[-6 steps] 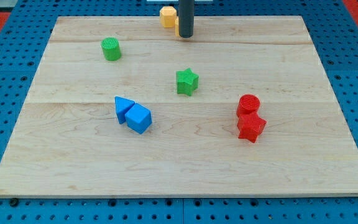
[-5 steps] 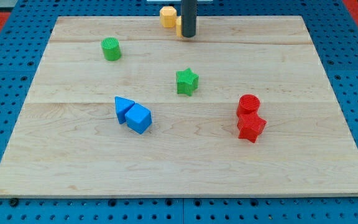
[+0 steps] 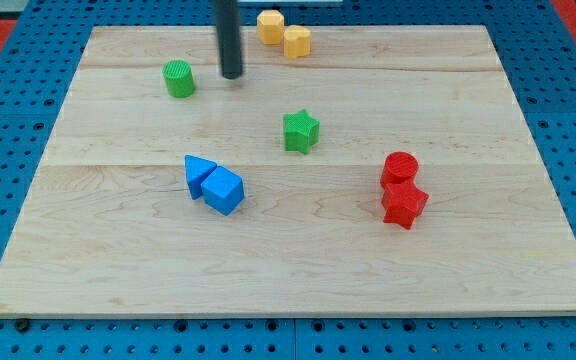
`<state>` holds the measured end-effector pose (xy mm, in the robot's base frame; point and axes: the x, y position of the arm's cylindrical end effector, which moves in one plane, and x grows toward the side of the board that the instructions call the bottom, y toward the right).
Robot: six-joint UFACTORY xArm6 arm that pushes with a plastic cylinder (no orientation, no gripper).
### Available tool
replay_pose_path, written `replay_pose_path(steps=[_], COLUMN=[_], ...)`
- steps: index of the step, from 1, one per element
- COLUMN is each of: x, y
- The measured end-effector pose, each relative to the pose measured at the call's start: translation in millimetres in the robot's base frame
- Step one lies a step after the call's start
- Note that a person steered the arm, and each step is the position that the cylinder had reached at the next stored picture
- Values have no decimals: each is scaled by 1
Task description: Keep green blocks opposite to each other
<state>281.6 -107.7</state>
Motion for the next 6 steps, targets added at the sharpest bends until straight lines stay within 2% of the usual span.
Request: replay_pose_path(steps=[1,2,4,5,6], x=[-23,-2,66,82,82], y=[-17,-49,-60,-76,-53])
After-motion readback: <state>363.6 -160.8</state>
